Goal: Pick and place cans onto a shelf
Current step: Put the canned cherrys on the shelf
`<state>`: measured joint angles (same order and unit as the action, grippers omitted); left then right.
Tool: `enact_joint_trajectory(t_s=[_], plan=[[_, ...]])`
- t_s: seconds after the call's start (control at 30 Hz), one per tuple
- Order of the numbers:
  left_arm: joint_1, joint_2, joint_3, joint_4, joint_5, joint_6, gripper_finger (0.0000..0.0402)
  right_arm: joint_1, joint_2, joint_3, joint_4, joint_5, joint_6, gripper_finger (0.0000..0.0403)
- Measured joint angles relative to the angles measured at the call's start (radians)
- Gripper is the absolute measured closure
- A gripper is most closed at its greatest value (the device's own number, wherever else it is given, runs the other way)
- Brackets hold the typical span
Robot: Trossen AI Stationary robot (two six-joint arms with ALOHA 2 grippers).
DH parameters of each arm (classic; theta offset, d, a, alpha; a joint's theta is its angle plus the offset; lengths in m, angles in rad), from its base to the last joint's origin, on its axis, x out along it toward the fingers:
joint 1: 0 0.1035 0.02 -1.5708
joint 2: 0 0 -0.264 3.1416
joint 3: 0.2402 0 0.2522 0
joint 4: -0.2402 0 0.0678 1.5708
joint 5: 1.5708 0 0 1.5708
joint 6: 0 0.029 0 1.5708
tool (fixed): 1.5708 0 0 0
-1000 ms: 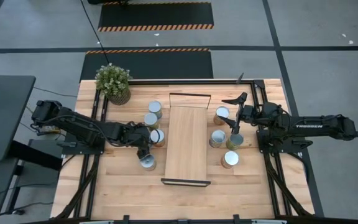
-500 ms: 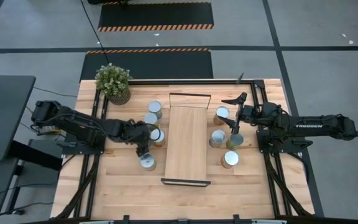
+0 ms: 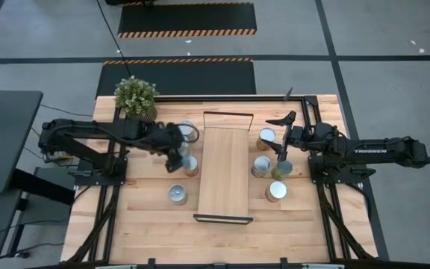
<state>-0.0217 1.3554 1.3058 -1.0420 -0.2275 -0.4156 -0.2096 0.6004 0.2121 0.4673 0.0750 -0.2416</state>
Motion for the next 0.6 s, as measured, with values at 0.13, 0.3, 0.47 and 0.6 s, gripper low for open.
enact_joint_trajectory(t_s=[0.13,0.3,0.47,0.6], plan=[[0.027,0.073,0.045,0.138,0.007,0.139,0.0084,0.0,0.024,0.0,0.029,0.0,-0.001,0.0057],[0.088,0.235,0.15,0.197,0.088,0.343,0.0084,0.0,0.06,0.008,0.016,0.017,-0.001,0.0057],[0.156,0.404,0.288,0.179,0.23,0.477,0.0084,0.0,0.075,0.052,-0.072,0.06,-0.01,0.0057],[0.184,0.506,0.352,0.184,0.298,0.613,0.0083,0.0,0.074,0.061,-0.106,0.064,-0.024,0.0057]])
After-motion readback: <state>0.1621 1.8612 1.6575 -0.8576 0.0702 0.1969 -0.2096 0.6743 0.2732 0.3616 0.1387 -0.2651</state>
